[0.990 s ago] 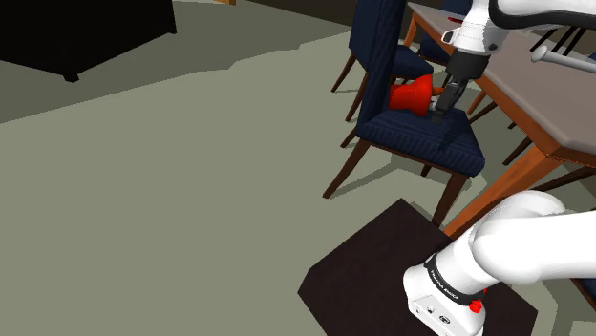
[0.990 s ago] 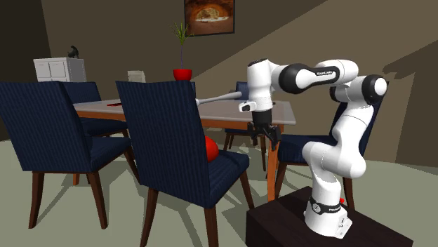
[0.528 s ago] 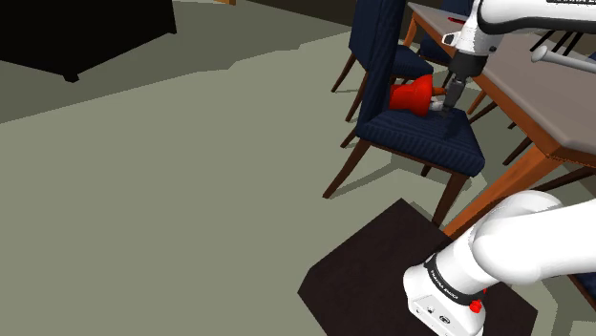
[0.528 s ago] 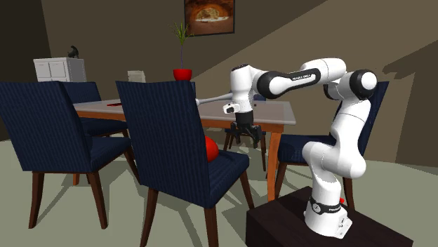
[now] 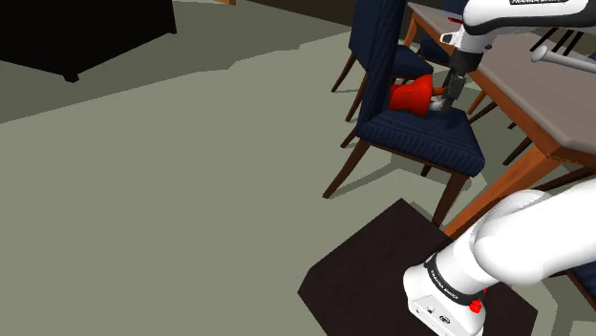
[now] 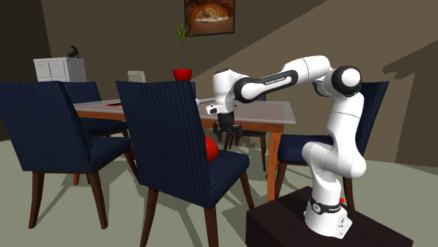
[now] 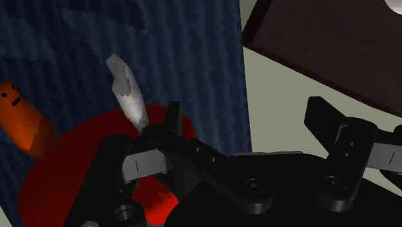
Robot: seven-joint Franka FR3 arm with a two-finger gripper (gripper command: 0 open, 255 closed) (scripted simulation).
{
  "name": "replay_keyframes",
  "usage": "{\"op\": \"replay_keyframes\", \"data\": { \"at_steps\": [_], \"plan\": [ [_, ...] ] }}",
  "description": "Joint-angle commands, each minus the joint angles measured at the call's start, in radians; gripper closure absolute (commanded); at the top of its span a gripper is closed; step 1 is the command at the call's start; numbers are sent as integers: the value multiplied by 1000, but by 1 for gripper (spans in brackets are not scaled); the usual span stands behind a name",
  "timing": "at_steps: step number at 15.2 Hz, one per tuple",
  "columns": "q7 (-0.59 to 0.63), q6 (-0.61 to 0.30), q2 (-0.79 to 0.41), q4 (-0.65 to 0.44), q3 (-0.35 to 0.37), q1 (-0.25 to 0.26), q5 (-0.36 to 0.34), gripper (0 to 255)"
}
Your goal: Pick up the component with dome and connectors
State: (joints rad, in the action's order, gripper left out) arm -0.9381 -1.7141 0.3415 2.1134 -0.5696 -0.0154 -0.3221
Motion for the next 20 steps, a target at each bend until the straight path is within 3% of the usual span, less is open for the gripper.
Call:
{"op": "replay_keyframes", "data": {
  "at_steps": [1,6,16,17,20],
  "plan": [
    [-82,-33,-79,-55,-42,12,17,0],
    [-300,-96,-289,-213,-132,14,108,0],
    [-294,-196,-310,-129,-137,7,115,0],
    [-294,-196,-311,-130,-137,7,116,255],
    [-294,-195,-311,-130,-137,7,116,255]
  ]
}}
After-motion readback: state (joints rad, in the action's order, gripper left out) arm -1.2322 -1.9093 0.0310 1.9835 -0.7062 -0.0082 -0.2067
